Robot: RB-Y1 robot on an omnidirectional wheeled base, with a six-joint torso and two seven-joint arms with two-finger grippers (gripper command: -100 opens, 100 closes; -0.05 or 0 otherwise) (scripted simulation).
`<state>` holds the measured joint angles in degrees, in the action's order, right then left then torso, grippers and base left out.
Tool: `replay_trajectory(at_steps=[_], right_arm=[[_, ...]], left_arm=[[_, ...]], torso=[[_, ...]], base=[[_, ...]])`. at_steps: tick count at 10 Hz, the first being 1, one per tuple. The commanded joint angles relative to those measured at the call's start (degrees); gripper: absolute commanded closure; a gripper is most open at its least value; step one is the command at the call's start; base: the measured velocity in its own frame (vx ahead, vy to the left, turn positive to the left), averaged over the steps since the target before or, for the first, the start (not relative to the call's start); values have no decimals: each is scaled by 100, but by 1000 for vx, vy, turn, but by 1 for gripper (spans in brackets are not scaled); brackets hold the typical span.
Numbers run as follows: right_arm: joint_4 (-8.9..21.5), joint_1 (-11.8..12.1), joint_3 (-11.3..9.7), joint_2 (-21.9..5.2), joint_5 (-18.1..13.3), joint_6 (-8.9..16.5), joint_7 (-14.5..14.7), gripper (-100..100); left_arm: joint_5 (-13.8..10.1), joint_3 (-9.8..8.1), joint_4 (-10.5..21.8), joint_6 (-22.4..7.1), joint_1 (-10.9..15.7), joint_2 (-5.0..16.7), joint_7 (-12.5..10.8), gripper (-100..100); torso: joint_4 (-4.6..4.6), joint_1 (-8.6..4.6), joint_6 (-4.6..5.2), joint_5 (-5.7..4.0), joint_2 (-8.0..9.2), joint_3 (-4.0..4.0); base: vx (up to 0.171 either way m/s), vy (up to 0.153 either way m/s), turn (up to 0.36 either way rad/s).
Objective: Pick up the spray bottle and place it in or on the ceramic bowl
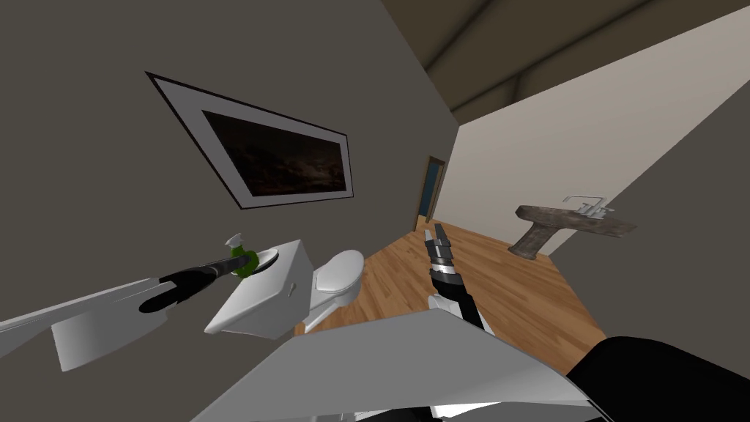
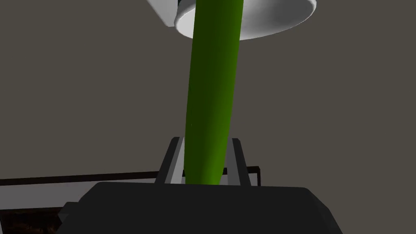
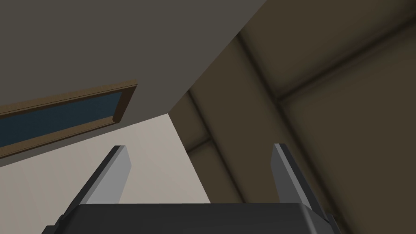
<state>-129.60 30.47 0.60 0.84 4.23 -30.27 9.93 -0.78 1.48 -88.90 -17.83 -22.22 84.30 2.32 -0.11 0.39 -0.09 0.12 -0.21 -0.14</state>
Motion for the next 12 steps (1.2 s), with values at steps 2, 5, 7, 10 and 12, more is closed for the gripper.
replay_trajectory(at_steps=[2, 5, 7, 10, 12], right_arm=[[0, 0, 0, 0, 0, 0, 0, 0], [0, 0, 0, 0, 0, 0, 0, 0], [0, 0, 0, 0, 0, 0, 0, 0], [0, -1, -1, 1, 0, 0, 0, 0], [0, -1, -1, 1, 0, 0, 0, 0]], left_arm=[[152, -231, 111, 125, 112, -253, 19, 100], [291, -532, 189, 235, 171, -482, 17, 100], [363, -696, 226, 293, 200, -601, 14, 100], [378, -768, 200, 294, 186, -614, 13, -100], [378, -767, 200, 294, 186, -613, 14, -100]], torso=[[-1, 9, 2, 4, -4, -3], [2, 7, 3, 10, -4, -1], [4, 1, 4, 13, 4, 4], [8, -15, -2, 14, 21, 14], [11, -30, -3, 10, 34, 22]], base=[[71, 135, -10], [78, 102, -8], [58, 82, -18], [34, 41, -7], [0, 0, 0]])
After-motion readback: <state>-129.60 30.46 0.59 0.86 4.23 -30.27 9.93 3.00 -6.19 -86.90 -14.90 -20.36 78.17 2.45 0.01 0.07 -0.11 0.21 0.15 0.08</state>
